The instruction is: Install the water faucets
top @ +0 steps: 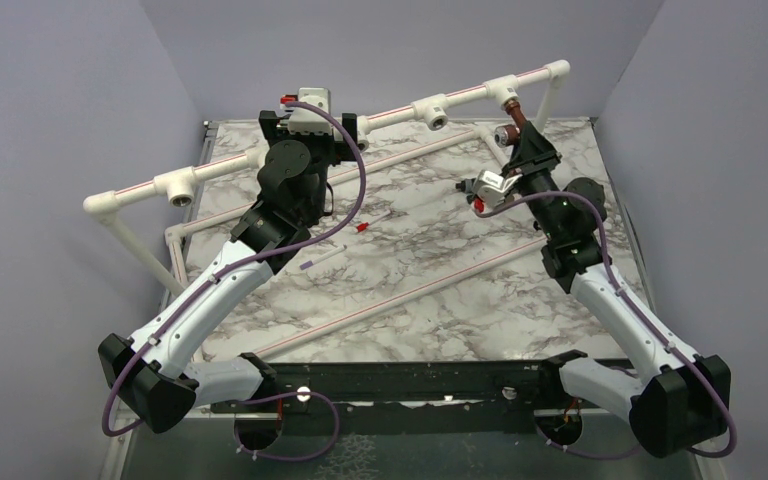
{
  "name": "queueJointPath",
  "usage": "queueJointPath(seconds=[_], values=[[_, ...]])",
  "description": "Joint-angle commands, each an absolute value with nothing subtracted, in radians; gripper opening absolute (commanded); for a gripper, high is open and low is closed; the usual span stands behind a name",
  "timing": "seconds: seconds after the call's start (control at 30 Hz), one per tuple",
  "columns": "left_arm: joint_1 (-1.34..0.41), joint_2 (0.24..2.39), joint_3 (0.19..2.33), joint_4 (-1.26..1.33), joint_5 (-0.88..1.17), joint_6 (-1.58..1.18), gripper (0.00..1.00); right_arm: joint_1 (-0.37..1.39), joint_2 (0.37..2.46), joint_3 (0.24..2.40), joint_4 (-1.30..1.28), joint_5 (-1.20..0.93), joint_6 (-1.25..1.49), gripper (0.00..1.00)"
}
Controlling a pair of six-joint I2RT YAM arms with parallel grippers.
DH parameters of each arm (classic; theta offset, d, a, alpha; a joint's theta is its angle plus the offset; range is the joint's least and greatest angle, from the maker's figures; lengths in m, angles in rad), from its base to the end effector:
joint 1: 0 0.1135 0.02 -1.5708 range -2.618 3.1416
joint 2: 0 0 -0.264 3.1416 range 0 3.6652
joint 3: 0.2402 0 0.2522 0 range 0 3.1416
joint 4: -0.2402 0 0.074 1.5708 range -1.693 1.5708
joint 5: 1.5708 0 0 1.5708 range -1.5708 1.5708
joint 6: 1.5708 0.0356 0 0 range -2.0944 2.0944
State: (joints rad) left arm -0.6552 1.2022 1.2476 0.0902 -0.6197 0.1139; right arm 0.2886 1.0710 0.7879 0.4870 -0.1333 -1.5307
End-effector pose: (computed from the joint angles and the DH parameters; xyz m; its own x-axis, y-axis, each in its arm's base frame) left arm 0.2258 -0.1475 0.4447 0.1110 0.0314 -0.9933 0.0273 0.9990 0.0346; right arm 0.2407 0.0764 0.3565 0.4143 -0.9101 -0.0124 0.1777 0.0942 -0.9796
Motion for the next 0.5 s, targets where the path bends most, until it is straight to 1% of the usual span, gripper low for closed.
queueJointPath(seconds=[0.0, 0.07, 0.1, 0.27, 0.47], values=[[-0.660, 1.221, 1.203, -0.028, -0.643, 0.130, 0.99, 0.293, 1.050, 0.790, 0.558, -0.142, -1.359, 0.12], [-0.660, 1.220, 1.203, -0.027, -0.642, 0.130, 0.99, 0.294, 1.046, 0.790, 0.559, -0.152, -1.304, 0.01], [-0.660, 1.220, 1.203, -0.027, -0.642, 0.130, 0.99, 0.294, 1.044, 0.788, 0.560, -0.157, -1.277, 0.01], [-0.661, 1.222, 1.203, -0.026, -0.643, 0.130, 0.99, 0.296, 1.035, 0.785, 0.588, -0.176, -1.076, 0.01], [-0.660, 1.223, 1.202, -0.026, -0.641, 0.130, 0.99, 0.296, 1.049, 0.803, 0.621, -0.118, -0.704, 0.01]])
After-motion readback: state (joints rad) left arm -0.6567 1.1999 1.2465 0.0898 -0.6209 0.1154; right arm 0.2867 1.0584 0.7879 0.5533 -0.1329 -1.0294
